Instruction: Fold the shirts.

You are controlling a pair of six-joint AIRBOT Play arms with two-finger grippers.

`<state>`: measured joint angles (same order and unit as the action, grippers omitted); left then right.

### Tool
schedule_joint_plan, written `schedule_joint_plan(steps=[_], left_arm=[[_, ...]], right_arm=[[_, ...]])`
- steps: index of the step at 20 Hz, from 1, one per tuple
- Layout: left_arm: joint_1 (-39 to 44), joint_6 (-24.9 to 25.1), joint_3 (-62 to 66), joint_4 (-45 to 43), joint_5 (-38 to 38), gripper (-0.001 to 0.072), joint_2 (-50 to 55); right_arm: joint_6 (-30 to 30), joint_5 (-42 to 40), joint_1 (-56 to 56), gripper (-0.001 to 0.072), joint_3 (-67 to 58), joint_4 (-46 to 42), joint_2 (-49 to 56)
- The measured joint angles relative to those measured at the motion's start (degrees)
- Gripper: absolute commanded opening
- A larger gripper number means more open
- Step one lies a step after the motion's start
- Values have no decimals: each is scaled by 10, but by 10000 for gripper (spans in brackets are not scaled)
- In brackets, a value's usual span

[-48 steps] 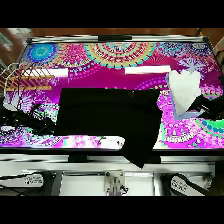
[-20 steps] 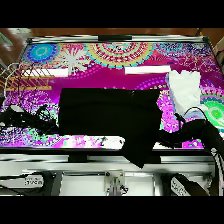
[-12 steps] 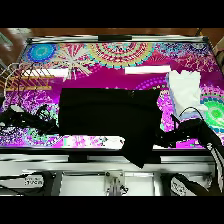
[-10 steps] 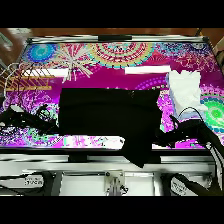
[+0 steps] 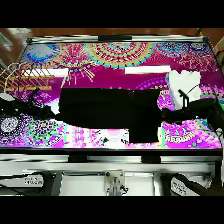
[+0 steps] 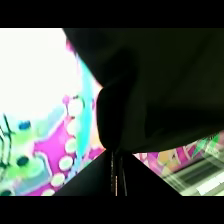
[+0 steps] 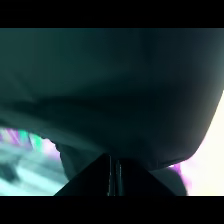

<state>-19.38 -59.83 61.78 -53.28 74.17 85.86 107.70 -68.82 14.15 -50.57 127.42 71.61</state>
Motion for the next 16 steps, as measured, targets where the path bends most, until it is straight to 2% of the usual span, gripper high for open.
schedule_joint_plan(steps=[6, 10, 16], left_arm=[[5, -59, 195, 26, 10, 32, 86], [19, -94, 301, 51, 13, 32, 159], [26, -115, 353, 61, -8, 33, 232]], right_arm=[[-26, 45, -10, 63, -152, 2, 75], [-43, 105, -40, 63, -238, -4, 148], [-66, 162, -56, 72, -286, -17, 236]])
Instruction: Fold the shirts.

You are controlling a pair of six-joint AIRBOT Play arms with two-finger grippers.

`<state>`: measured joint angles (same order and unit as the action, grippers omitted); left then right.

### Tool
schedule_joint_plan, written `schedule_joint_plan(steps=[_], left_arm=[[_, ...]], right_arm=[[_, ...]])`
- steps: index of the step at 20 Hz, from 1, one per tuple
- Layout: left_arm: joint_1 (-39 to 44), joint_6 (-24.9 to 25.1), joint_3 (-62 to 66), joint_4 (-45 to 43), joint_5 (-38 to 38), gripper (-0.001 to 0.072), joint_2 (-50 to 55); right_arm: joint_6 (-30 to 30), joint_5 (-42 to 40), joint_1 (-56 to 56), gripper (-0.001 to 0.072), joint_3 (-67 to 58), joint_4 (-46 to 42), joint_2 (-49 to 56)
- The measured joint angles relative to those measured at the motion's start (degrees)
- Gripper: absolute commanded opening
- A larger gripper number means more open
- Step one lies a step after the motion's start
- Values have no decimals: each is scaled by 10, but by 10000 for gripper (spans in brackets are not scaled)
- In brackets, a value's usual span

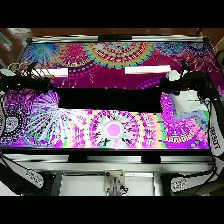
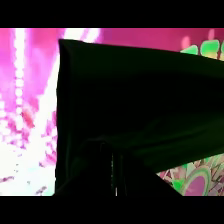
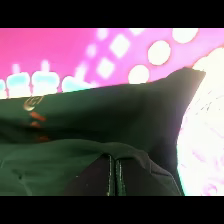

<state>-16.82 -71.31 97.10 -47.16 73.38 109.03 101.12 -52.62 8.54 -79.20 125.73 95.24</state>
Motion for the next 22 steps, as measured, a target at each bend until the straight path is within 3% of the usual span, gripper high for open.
schedule_joint_plan(steps=[1, 2, 3, 4, 5, 8, 10, 15, 22], left_arm=[[2, -2, 2, 2, -3, 40, 9], [3, -6, 4, 2, -5, 145, 19], [4, -11, 5, 2, -5, 440, 28], [5, -16, 6, 2, -5, 697, 34], [5, -19, 8, 2, -3, 717, 38], [1, -21, 25, 3, 26, 717, 43], [-7, -23, 45, 2, 57, 717, 43], [-14, -25, 71, 3, 119, 716, 19], [-12, -25, 76, 3, 151, 711, -4]], right_arm=[[-1, 3, -3, 90, -2, -1, 10], [-3, 7, -5, 92, -4, -2, 19], [-3, 10, -8, 162, -5, -2, 26], [-4, 14, -9, 472, -6, -3, 30], [-3, 18, -9, 572, -7, -4, 31], [7, 14, 1, 583, -8, -19, 17], [-2, -6, 15, 668, -8, -49, 7], [-26, -92, 36, 668, -8, -84, 24], [-18, -114, 25, 668, -9, -35, 73]])
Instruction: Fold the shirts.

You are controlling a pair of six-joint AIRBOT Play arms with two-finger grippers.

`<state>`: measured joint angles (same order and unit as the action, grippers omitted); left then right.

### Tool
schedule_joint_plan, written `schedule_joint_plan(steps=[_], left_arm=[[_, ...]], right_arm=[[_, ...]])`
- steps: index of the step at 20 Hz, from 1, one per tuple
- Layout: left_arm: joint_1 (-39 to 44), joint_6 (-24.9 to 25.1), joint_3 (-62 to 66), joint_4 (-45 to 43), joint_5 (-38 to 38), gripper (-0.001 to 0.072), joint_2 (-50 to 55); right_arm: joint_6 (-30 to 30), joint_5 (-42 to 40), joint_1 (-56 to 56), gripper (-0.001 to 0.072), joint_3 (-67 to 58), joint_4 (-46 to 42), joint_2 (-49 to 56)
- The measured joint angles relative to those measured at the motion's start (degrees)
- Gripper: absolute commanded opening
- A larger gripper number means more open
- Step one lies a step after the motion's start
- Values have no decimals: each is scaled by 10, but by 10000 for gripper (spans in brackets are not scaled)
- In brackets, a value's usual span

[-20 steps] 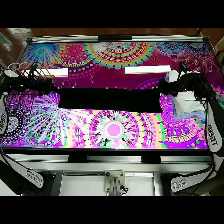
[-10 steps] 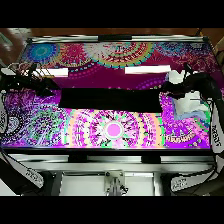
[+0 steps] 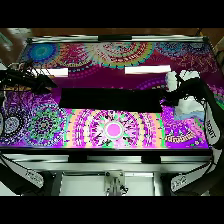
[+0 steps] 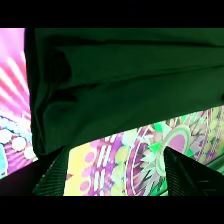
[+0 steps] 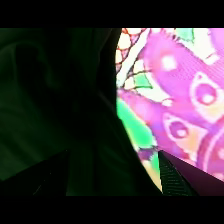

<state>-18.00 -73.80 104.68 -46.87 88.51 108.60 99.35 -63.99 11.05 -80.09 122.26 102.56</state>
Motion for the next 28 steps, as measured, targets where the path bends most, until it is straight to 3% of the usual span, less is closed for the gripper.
schedule_joint_plan(steps=[1, 2, 3, 4, 6, 7, 8, 9, 10, 22, 28], left_arm=[[1, 0, 0, 0, 1, 712, -1], [3, 0, 0, 0, 3, 711, -1], [5, 2, 0, 0, 4, 710, -2], [7, 3, 0, 1, 5, 707, -2], [12, 5, 0, 3, 6, 686, -3], [16, 6, 0, 7, 6, 536, -3], [23, 7, 0, 9, 6, 294, -3], [30, 7, 0, 13, 6, 101, -3], [42, 7, 0, 17, 5, 34, -3], [239, 20, -5, 50, -60, 31, -9], [285, 25, -106, 54, -129, 31, -103]], right_arm=[[1, 0, -4, 666, 0, 10, 6], [2, 2, -10, 533, -1, 16, 12], [4, 5, -15, 212, -1, 15, 17], [6, 7, -20, 74, 0, 16, 22], [14, 6, -28, 65, -1, 12, 20], [18, 5, -31, 65, -3, 9, 14], [21, 2, -31, 64, -7, 7, 3], [24, 4, -32, 64, -13, 10, -12], [26, 4, -33, 64, -19, 13, -28], [-53, -116, -35, 64, -42, 16, -224], [-67, -147, -35, 64, -42, 17, -276]])
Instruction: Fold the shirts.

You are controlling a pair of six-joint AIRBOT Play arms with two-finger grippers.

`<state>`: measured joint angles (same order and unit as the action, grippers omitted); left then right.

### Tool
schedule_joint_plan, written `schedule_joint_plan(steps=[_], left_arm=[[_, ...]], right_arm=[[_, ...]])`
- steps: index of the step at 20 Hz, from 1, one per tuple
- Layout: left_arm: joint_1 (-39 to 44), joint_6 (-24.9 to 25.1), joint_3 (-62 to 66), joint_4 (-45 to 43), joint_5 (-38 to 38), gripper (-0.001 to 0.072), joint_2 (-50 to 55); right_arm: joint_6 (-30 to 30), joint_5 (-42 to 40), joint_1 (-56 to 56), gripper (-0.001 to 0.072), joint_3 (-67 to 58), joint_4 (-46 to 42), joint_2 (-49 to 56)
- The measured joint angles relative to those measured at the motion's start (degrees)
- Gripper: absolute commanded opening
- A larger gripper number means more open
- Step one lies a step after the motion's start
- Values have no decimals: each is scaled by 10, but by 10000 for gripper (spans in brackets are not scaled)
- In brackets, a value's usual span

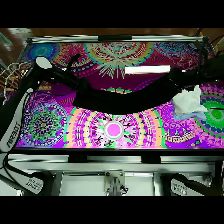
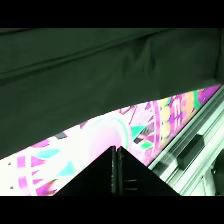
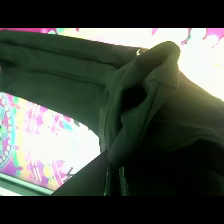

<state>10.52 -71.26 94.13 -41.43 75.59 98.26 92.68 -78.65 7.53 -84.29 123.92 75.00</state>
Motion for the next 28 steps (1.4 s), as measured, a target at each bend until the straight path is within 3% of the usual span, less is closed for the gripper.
schedule_joint_plan(steps=[5, 12, 18, 23, 28], left_arm=[[66, -19, -100, 5, -109, 31, -47], [196, -38, -113, 99, -264, 31, 28], [265, -50, -109, 180, -329, 31, 84], [306, -35, -68, 257, -336, 28, 128], [265, -24, -68, 220, -279, 28, 75]], right_arm=[[-4, -21, 0, 65, 0, 1, -12], [-9, -79, 0, 64, 0, 5, -50], [-25, -101, 0, 64, 0, 10, -98], [-32, -115, 0, 64, 0, 16, -111], [-34, -133, 0, 64, 0, 6, -114]])
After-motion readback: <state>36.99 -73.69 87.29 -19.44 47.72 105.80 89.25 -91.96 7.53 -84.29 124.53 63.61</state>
